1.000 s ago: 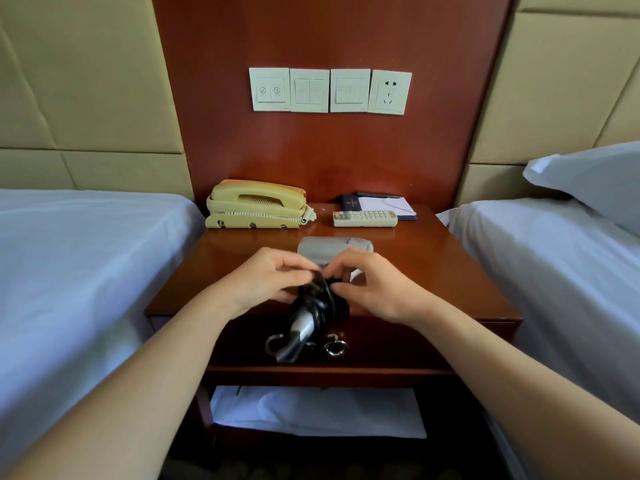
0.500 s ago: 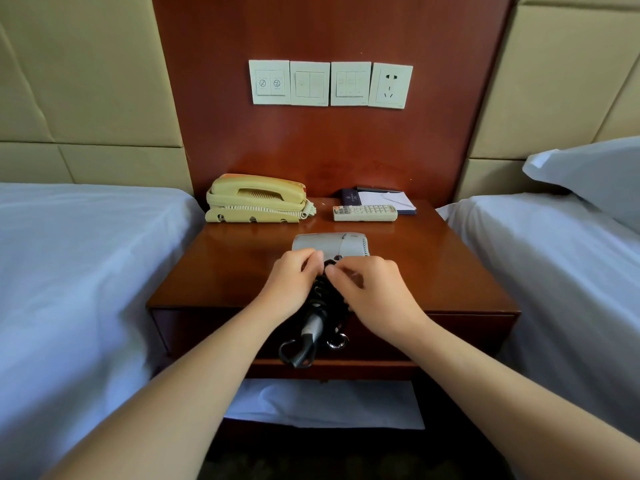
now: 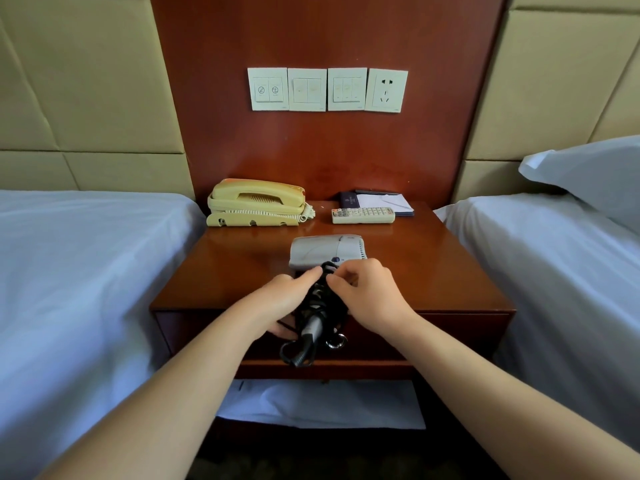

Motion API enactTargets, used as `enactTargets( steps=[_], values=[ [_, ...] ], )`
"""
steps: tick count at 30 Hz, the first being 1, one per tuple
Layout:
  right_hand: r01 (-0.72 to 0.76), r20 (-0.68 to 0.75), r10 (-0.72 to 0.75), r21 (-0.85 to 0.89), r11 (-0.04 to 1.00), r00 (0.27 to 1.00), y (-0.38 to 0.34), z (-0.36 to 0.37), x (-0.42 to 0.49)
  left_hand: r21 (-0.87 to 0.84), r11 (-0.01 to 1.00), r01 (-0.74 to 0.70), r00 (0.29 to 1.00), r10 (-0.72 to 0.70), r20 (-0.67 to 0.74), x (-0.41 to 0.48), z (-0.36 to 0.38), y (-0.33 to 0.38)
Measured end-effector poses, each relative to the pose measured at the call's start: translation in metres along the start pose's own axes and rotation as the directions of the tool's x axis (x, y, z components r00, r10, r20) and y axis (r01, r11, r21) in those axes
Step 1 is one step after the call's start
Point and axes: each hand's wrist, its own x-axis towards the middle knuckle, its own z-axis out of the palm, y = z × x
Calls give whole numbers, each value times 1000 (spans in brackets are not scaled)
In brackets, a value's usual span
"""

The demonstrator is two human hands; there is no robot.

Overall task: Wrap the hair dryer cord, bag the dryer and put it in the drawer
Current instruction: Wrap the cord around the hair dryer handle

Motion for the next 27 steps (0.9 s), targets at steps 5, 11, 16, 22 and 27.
enactTargets(
  steps=[5, 11, 16, 22, 27],
  values=[
    [-51, 46, 49, 25, 998, 998, 2, 1, 3, -210, 978, 15, 997, 2, 78, 5, 6, -5],
    [-389, 142, 363, 296, 872, 921, 11, -5, -3, -355, 933, 57, 993, -15, 120, 13, 13, -2],
    [-505, 368, 358, 478, 719, 858, 19, -15, -3, -334, 943, -9, 1000, 14, 14, 15, 25, 6],
    [-443, 197, 406, 555, 704, 892, 36, -19, 9, 87, 987, -139, 977, 151, -148, 23, 29, 21],
    [-405, 35, 447, 491, 771, 894, 49, -29, 27, -194, 950, -245, 963, 216, -161, 44, 45, 26]
  ],
)
